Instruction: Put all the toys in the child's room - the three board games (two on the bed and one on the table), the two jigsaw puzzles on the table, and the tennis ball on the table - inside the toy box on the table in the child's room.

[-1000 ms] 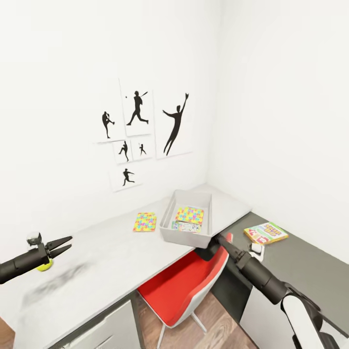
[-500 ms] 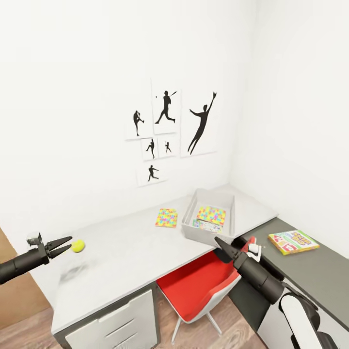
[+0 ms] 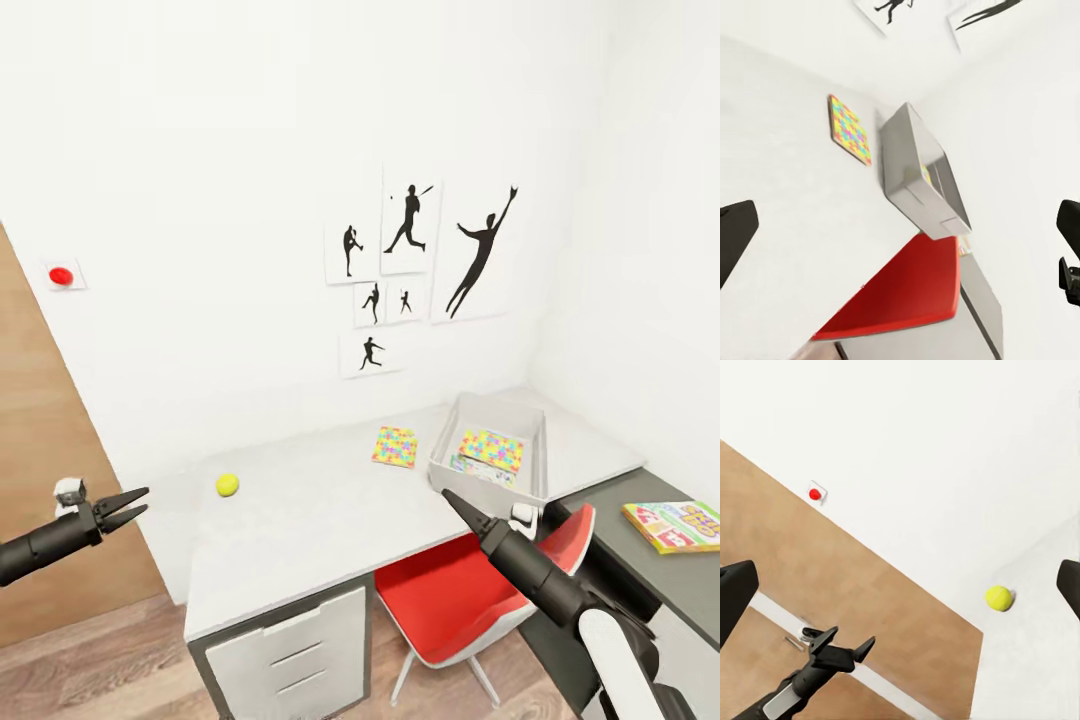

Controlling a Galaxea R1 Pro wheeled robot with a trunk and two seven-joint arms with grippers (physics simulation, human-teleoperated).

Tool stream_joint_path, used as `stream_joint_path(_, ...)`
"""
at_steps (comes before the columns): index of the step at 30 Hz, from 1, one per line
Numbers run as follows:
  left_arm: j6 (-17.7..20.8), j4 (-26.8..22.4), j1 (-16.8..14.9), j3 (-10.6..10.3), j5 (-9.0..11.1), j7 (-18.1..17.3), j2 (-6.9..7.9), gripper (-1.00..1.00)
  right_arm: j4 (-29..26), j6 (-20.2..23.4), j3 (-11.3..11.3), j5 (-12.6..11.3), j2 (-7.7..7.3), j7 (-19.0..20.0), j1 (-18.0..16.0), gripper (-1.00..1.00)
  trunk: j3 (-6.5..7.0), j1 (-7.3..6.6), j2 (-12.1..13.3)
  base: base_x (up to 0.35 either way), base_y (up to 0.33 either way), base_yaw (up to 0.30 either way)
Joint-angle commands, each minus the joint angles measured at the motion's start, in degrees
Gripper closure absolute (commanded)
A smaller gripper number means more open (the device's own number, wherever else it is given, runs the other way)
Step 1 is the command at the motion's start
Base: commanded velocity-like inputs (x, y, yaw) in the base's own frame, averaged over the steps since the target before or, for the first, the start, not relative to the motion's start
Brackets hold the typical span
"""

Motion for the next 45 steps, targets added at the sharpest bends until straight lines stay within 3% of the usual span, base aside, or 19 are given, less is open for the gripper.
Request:
stream_joint_path(1, 0.6, 0.0, -0.1, 0.4, -0.6, -0.4, -0.04, -1.0, 0.0, 0.4, 0.0, -0.4, 0.0, 0.0, -0.1, -1.0, -0.16, 0.03, -0.1, -0.06, 0.192, 0.288)
stream_joint_path(21, 0.6, 0.0, -0.1, 0.4, -0.6, -0.4, -0.06, -1.0, 0.0, 0.4, 0.1, -0.4, 0.0, -0.1, -0.1, -1.0, -0.6, 0.03, -0.1, -0.009, 0.086, 0.287)
stream_joint_path(32, 0.9, 0.1, -0.1, 0.3, -0.7, 1.9, -0.11, -1.0, 0.0, 0.0, 0.1, -0.4, 0.0, 0.0, -0.1, -1.0, -0.66, 0.03, -0.1, 0.0, 0.006, 0.056)
stream_joint_path(36, 1.3, 0.1, -0.1, 0.3, -0.7, 7.5, -0.11, -1.0, 0.0, -0.1, 0.1, -0.4, 0.04, -0.1, 0.0, -1.0, -0.66, 0.03, -0.1, 0.0, 0.0, 0.001)
stream_joint_path(41, 1.4, 0.1, -0.1, 0.4, -0.7, 15.0, -0.11, -1.0, 0.0, -0.8, 2.6, -0.3, 1.05, -2.2, -0.2, -1.0, -0.66, 0.03, -0.1, 0.0, 0.0, 0.0)
stream_joint_path(45, 1.4, 0.1, -0.1, 0.4, -0.7, 20.8, -0.11, -1.0, -0.1, -1.0, 4.7, -0.3, 2.41, -9.9, -0.9, -1.0, -0.66, 0.03, -0.1, 0.0, 0.0, 0.0)
